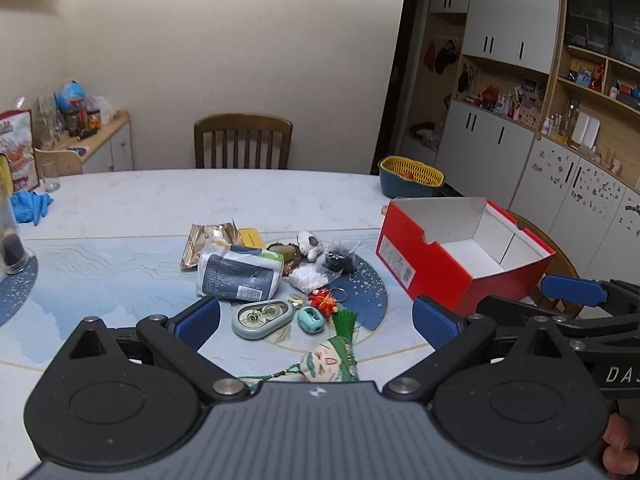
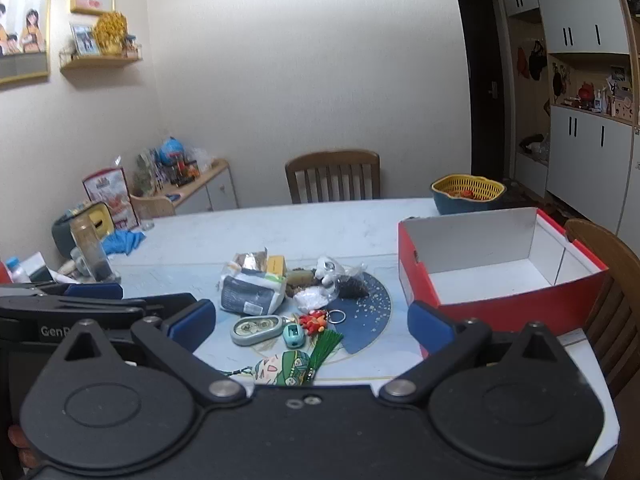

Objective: Organize objects
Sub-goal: 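Grasp the green plush pouch with the right tool while the left tool grasps the blue tape dispenser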

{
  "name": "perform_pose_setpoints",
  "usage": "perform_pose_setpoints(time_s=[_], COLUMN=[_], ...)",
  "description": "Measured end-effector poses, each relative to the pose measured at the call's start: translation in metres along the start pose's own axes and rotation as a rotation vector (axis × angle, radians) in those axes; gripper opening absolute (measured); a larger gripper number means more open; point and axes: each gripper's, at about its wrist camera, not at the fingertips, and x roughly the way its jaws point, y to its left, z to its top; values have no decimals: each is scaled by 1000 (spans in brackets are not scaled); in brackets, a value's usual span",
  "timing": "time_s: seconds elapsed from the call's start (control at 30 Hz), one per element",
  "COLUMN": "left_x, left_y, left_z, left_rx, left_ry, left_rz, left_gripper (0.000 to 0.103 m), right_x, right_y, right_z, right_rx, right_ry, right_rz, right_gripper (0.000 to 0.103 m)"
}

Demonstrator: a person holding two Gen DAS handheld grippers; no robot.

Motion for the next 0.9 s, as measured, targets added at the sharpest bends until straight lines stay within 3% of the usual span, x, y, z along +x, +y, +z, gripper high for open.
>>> perform_pose_setpoints(time_s=[0.33, 0.47, 0.63, 0.9], left_x=[72, 110, 148, 194], left_y=[55, 72, 78, 82], left_z=[4, -2, -12, -24], left_rx=[77, 93, 132, 145], left_ry=[59, 121, 173, 238], left_rz=[-46, -70, -116, -117], left_gripper=[103, 102, 102, 102], right_x=[63, 88, 114, 148], right_y=[28, 31, 31, 35], right_z=[3, -8, -20, -38], right_rx=[-67, -102, -99, -158], right_ry=[144, 234, 286, 361], right_rz=[-39, -55, -51, -76], right_gripper=[97, 94, 89, 82])
